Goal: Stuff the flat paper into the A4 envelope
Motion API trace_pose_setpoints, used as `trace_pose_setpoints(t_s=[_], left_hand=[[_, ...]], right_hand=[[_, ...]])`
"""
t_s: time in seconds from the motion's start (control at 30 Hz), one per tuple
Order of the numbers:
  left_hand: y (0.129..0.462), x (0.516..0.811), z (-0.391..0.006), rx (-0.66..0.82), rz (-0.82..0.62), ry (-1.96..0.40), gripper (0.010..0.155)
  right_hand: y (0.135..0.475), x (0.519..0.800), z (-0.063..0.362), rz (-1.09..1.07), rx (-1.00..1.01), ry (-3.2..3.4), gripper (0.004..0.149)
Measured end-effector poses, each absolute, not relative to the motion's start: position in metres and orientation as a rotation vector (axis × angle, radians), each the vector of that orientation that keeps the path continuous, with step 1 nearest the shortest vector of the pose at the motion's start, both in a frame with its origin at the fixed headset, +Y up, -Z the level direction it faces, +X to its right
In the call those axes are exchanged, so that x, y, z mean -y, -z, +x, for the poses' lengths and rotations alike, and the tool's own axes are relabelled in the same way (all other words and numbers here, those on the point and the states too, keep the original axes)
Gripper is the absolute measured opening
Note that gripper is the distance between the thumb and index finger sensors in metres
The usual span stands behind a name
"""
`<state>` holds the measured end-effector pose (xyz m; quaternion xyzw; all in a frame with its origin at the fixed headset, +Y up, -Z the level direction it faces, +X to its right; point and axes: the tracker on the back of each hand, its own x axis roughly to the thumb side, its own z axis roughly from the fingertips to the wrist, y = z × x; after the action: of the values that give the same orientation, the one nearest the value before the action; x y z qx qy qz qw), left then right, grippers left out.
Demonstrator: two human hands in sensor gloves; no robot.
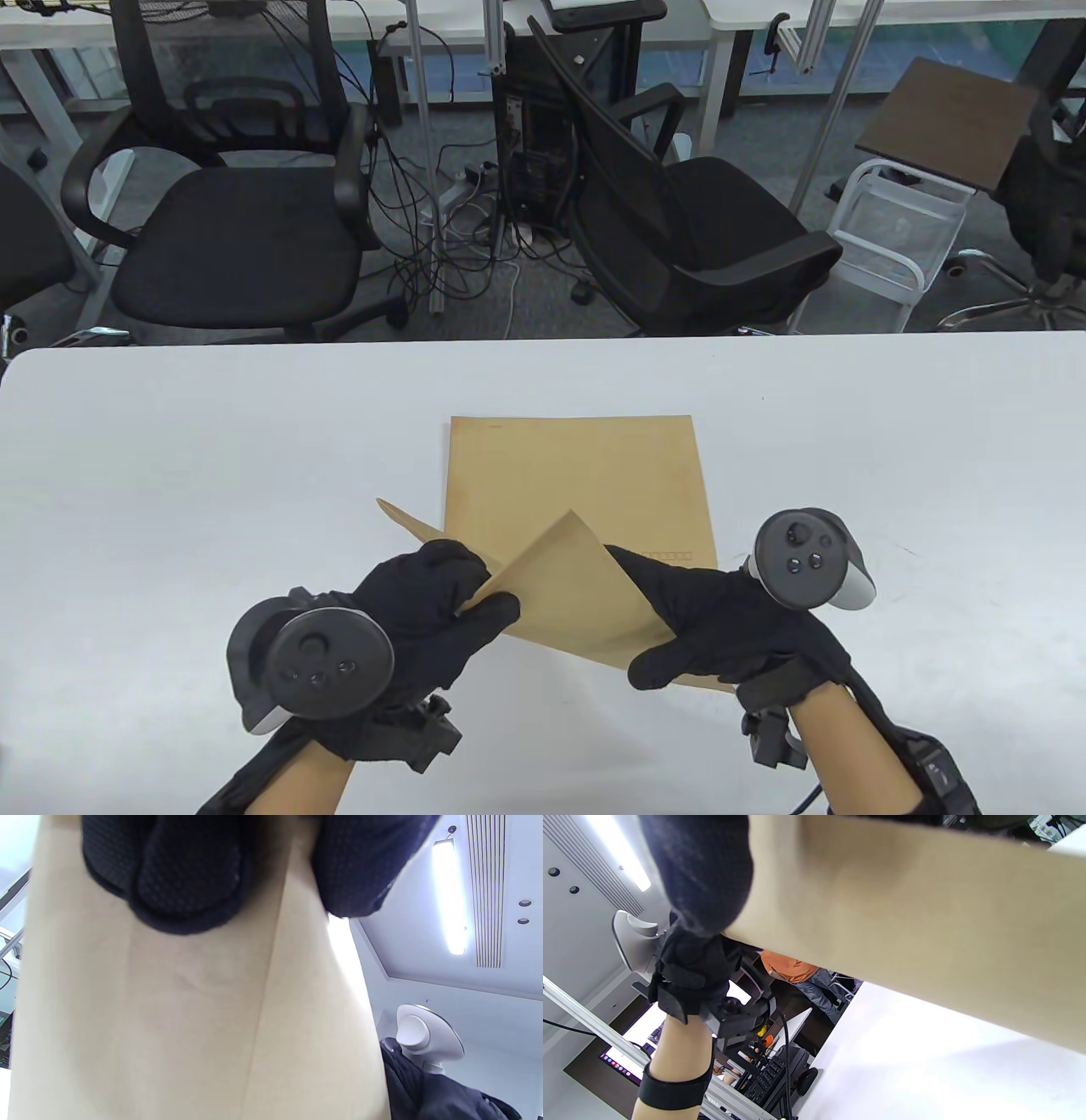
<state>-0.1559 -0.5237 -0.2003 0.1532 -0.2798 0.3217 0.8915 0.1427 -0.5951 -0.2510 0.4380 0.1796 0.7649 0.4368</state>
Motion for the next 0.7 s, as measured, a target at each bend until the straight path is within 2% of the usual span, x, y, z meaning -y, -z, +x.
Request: trace_pose_setpoints(t_s=[0.03,0.13,0.2,0.33,0.4,0.43,0.53,0.63,0.7], left_hand=[[0.202,0.525,-0.157,0.589,0.319,-0.666,0.03],[0.205,0.53,-0.159,0.63,0.306,-0.721,0.03],[0.208,0.533,-0.16,0.64,0.29,-0.755,0.03],[0.213,0.541,-0.169,0.61,0.267,-0.775,0.037],[0.214,0.548,-0.177,0.586,0.252,-0.781,0.054],[0.214,0.552,-0.18,0.582,0.242,-0.772,0.07],[0.21,0.568,-0.19,0.543,0.232,-0.693,0.088],[0.203,0.6,-0.197,0.475,0.271,-0.542,0.092],[0.201,0.623,-0.197,0.427,0.217,-0.445,0.094]], right_hand=[[0.252,0.598,0.143,1.093,-0.449,-1.898,0.087],[0.254,0.6,0.145,1.06,-0.436,-1.909,0.062],[0.251,0.598,0.145,1.062,-0.411,-1.858,0.052],[0.241,0.58,0.15,1.072,-0.236,-2.007,0.05],[0.237,0.564,0.16,1.048,-0.095,-2.125,0.051],[0.236,0.559,0.163,1.042,-0.076,-2.163,0.051],[0.232,0.544,0.177,1.01,0.009,-2.264,0.051],[0.232,0.536,0.189,0.938,0.135,-2.351,0.051],[0.236,0.536,0.191,0.892,0.254,-2.409,0.051]])
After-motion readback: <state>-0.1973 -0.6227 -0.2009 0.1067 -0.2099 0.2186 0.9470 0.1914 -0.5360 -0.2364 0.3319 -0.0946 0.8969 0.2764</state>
